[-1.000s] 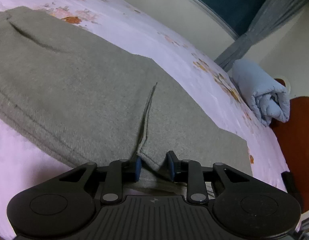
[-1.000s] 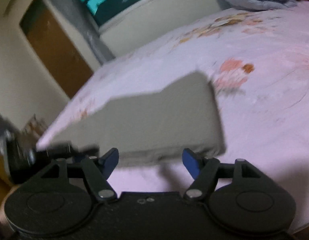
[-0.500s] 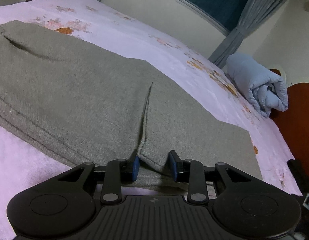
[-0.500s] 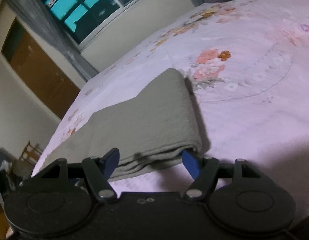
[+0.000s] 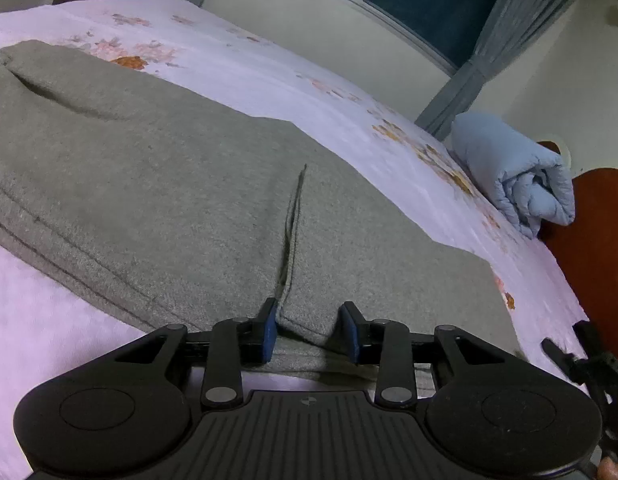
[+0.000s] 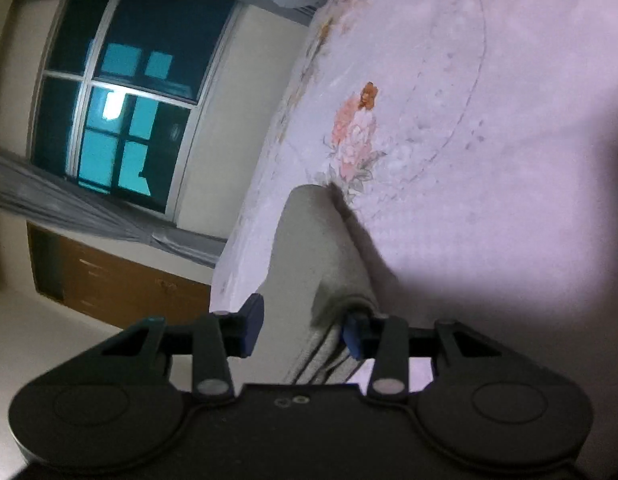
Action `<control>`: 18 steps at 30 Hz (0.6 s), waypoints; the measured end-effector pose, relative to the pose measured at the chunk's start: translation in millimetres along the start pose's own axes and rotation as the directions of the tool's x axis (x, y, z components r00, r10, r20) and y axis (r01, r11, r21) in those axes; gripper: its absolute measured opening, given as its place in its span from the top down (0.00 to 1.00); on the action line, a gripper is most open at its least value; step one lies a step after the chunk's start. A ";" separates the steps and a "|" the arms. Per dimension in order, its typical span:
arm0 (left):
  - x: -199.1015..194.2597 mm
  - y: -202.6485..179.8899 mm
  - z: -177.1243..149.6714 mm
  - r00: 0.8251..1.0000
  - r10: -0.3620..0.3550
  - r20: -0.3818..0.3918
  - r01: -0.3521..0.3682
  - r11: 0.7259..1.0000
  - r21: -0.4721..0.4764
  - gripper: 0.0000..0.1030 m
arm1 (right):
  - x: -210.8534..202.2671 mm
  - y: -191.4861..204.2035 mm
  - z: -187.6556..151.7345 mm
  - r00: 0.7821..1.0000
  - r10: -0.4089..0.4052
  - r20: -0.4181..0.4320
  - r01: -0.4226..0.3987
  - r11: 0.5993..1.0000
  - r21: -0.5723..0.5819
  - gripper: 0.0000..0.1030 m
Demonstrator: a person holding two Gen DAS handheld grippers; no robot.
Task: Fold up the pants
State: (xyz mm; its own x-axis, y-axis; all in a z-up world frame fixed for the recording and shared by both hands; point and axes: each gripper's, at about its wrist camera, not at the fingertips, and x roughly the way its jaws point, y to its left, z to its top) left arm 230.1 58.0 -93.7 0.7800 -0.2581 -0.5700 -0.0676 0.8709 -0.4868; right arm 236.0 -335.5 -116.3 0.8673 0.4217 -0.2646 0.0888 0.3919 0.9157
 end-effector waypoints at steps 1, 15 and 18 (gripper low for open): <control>-0.1 0.7 0.4 1.000 -0.004 -0.001 0.004 1.000 0.001 0.65 | -1.2 -1.9 0.7 1.000 0.019 0.006 -0.019 1.000 0.023 0.68; -10.9 5.2 6.4 1.000 -0.023 0.001 0.023 0.999 -0.048 0.64 | -6.4 -7.1 3.0 0.997 -0.036 -0.064 0.041 0.997 0.072 0.64; -33.1 17.1 10.1 0.998 0.029 0.061 -0.024 0.997 -0.072 0.64 | -12.7 1.2 4.0 0.998 -0.019 -0.066 0.021 0.999 0.028 0.45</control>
State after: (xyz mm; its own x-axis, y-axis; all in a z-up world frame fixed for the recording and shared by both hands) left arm 209.4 85.7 -76.4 0.8143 -0.2068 -0.5423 -0.1311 0.8447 -0.5190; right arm 227.0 -343.6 -110.6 0.8313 0.4671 -0.3012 0.1206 0.3774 0.9182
